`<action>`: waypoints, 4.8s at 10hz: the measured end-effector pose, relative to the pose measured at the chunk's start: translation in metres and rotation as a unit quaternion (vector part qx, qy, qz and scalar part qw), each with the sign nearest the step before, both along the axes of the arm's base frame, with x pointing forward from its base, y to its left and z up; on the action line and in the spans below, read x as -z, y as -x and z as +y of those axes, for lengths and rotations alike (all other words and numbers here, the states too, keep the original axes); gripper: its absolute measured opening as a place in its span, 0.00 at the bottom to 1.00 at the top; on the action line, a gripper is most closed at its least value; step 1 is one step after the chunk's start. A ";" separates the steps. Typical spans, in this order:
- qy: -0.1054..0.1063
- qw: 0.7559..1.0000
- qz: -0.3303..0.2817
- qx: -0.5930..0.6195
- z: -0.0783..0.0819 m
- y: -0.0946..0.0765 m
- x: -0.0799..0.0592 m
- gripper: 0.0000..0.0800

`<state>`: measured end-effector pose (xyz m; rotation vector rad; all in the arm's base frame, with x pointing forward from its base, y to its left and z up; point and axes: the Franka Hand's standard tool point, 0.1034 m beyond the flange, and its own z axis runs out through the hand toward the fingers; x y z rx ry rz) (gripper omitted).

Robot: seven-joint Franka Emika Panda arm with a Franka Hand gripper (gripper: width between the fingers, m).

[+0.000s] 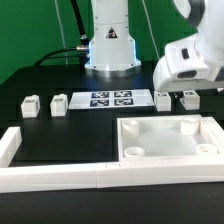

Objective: Assemble square table

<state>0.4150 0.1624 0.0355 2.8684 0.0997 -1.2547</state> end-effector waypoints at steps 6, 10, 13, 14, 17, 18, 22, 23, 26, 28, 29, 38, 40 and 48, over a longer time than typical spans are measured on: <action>0.025 0.995 0.098 -0.009 0.011 0.020 0.012 0.81; 0.023 0.995 0.092 -0.020 0.012 0.049 0.027 0.81; 0.021 0.996 0.086 -0.021 0.012 0.054 0.031 0.76; 0.021 0.996 0.087 -0.021 0.012 0.055 0.031 0.59; 0.021 0.996 0.087 -0.021 0.012 0.055 0.032 0.36; 0.021 0.996 0.087 -0.021 0.012 0.055 0.032 0.36; 0.020 0.996 0.089 -0.022 0.011 0.053 0.029 0.36; 0.016 0.994 0.101 -0.025 0.005 0.038 0.006 0.36; 0.018 0.997 0.074 -0.017 -0.013 0.006 -0.063 0.36; 0.018 0.999 0.046 -0.016 -0.015 0.003 -0.079 0.36; 0.013 1.000 0.024 -0.013 -0.012 -0.004 -0.072 0.36; -0.058 0.952 -0.298 -0.025 -0.051 -0.104 -0.130 0.36; -0.063 0.927 -0.370 -0.022 -0.049 -0.119 -0.126 0.36; -0.090 0.804 -0.587 0.003 -0.039 -0.196 -0.113 0.36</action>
Offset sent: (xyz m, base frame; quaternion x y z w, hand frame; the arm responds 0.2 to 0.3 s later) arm -0.0326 0.0244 -0.0097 -0.0057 -0.0898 0.0676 0.9936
